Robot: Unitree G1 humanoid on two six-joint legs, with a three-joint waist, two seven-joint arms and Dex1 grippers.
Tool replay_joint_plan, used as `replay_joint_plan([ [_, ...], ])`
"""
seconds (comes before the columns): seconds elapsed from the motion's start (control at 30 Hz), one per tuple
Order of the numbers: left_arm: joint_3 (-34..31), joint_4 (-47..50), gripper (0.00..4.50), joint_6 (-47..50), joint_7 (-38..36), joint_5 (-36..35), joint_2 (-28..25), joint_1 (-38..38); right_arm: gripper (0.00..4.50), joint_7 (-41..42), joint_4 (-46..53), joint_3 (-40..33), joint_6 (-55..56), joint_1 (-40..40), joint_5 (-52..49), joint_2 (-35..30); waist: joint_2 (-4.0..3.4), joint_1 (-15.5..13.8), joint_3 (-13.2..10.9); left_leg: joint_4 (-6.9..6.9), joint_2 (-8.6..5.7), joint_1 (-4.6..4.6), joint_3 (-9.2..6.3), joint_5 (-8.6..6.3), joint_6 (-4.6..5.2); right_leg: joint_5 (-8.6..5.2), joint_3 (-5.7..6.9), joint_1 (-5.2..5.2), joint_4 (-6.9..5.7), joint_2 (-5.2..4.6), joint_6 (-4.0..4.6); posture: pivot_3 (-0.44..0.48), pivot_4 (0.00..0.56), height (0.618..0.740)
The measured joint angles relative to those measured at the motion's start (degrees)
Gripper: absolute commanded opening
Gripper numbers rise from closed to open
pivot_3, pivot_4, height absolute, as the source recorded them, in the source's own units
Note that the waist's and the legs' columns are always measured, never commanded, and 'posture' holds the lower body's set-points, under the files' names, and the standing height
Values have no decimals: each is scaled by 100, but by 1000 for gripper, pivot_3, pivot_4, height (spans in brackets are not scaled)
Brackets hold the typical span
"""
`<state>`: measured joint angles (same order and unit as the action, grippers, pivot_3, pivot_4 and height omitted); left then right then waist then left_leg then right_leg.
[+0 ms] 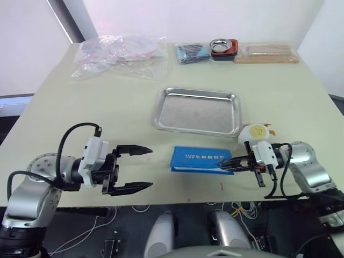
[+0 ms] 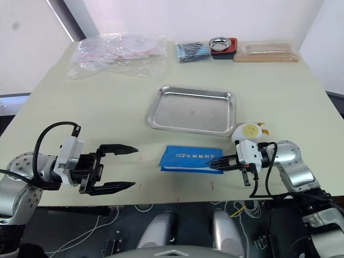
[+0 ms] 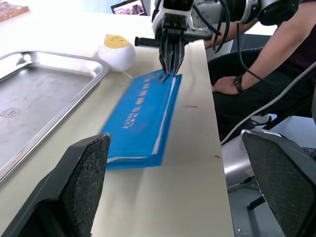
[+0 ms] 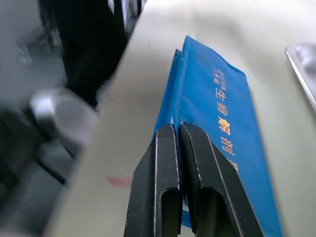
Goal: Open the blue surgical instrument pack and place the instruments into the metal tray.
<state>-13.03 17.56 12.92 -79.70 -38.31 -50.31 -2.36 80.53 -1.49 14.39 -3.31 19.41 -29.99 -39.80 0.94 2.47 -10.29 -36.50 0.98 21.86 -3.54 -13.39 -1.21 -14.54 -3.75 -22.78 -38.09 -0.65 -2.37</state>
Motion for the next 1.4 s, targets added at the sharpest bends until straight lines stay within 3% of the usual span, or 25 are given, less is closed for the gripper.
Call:
replay_joint_plan([
  [0.27,0,-2,4500,1,-6,-12,0,35,171,27,60,-69,-2092,708,-581,12,0,-13,-1,0,9,6,-4,0,-1,2,3,-3,5,13,2,0,150,740],
  [0.37,3,-31,4500,-1,-2,-10,4,220,171,123,-376,-69,-2391,1023,-508,67,1,-17,-2,0,5,11,-4,0,-1,2,4,-4,10,9,2,0,150,740],
  [0.63,33,-650,4500,48,146,-106,467,726,171,472,-1866,-98,-1639,1799,184,584,1,8,-2,0,10,6,-1,0,-1,4,4,-6,3,17,0,0,150,740],
  [0.77,344,-1399,4500,-97,155,137,842,1259,171,669,-2550,-198,-940,2142,569,854,5,8,0,-1,14,7,-3,0,-1,13,4,-6,3,22,14,0,150,740],
  [1.1,1155,-2972,4500,-677,-295,805,1578,2344,171,853,-2951,-393,-635,2273,854,1062,4,17,1,-5,14,7,-3,0,-1,21,1,-5,1,27,27,0,150,740],
  [1.4,1382,-4611,4500,-1354,-799,1281,2022,3251,171,890,-2853,-455,-629,2242,962,1096,4,15,1,-6,24,8,-11,0,-1,21,0,-6,-5,43,29,0,150,740],
])
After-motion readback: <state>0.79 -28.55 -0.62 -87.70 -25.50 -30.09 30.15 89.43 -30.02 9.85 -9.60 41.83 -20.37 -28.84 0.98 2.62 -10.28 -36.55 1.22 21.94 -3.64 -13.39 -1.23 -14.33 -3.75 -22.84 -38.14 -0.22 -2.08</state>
